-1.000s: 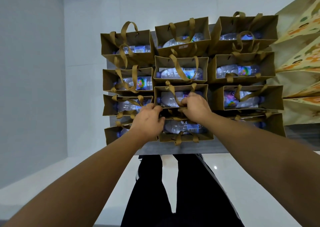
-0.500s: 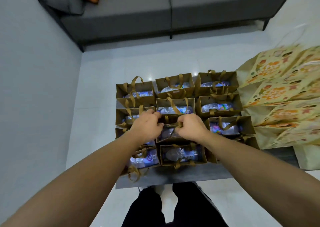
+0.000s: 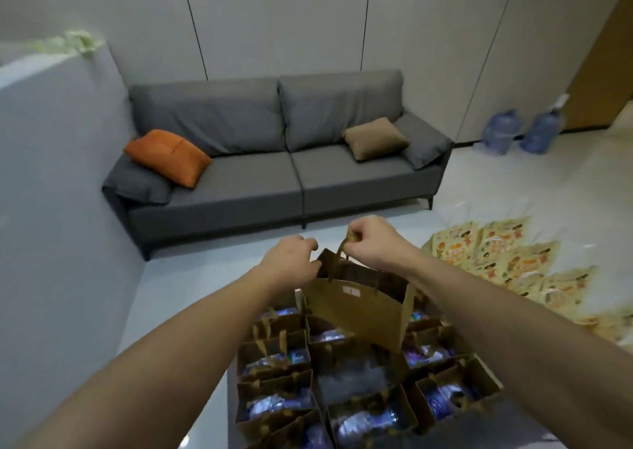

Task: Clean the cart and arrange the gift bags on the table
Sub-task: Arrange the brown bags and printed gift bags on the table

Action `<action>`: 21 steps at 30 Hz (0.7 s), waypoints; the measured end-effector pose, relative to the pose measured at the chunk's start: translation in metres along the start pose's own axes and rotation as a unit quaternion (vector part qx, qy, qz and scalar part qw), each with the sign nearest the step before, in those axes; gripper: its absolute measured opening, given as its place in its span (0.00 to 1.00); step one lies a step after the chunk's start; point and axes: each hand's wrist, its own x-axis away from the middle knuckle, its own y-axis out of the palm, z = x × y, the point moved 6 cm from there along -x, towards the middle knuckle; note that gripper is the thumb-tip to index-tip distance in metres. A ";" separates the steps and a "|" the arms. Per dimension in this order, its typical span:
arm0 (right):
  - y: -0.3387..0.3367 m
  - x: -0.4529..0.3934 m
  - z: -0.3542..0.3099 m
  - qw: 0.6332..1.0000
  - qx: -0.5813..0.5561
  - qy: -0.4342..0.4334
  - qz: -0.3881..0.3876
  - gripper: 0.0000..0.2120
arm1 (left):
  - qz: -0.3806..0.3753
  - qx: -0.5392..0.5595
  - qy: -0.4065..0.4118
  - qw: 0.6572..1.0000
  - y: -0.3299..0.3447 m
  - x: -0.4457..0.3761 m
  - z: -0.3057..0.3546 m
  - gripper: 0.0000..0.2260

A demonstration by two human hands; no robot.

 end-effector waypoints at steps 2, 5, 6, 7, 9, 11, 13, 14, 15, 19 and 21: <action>-0.022 -0.001 -0.025 0.999 0.010 -0.004 0.050 0.16 | 0.026 -0.008 0.013 1.000 -0.030 -0.001 0.000 0.20; -0.050 -0.002 -0.053 0.992 0.023 -0.001 0.121 0.14 | 0.049 -0.010 0.025 0.998 -0.067 0.003 -0.004 0.17; -0.058 -0.002 -0.060 0.990 0.020 0.000 0.143 0.13 | 0.056 -0.010 0.031 0.998 -0.078 0.005 -0.004 0.15; -0.064 -0.003 -0.066 0.987 0.015 0.000 0.162 0.13 | 0.063 -0.012 0.034 0.997 -0.087 0.006 -0.006 0.14; -0.074 -0.007 -0.077 0.983 0.010 -0.006 0.185 0.12 | 0.080 -0.019 0.036 0.996 -0.106 0.009 -0.009 0.15; -0.079 -0.011 -0.087 0.981 0.005 -0.017 0.195 0.11 | 0.096 -0.024 0.038 0.994 -0.121 0.011 -0.013 0.15; -0.081 -0.017 -0.095 0.979 -0.001 -0.029 0.202 0.11 | 0.103 -0.024 0.037 0.994 -0.133 0.012 -0.016 0.15; -0.080 -0.021 -0.098 0.979 -0.002 -0.033 0.200 0.11 | 0.105 -0.025 0.036 0.994 -0.137 0.011 -0.018 0.16; -0.079 -0.025 -0.101 0.980 -0.004 -0.038 0.196 0.11 | 0.107 -0.025 0.035 0.993 -0.140 0.009 -0.020 0.16; -0.066 -0.046 -0.104 0.985 -0.004 -0.048 0.166 0.10 | 0.110 -0.029 0.014 0.993 -0.141 -0.003 -0.036 0.17; -0.057 -0.059 -0.101 0.987 -0.001 -0.048 0.153 0.11 | 0.099 -0.031 0.004 0.995 -0.134 -0.012 -0.048 0.17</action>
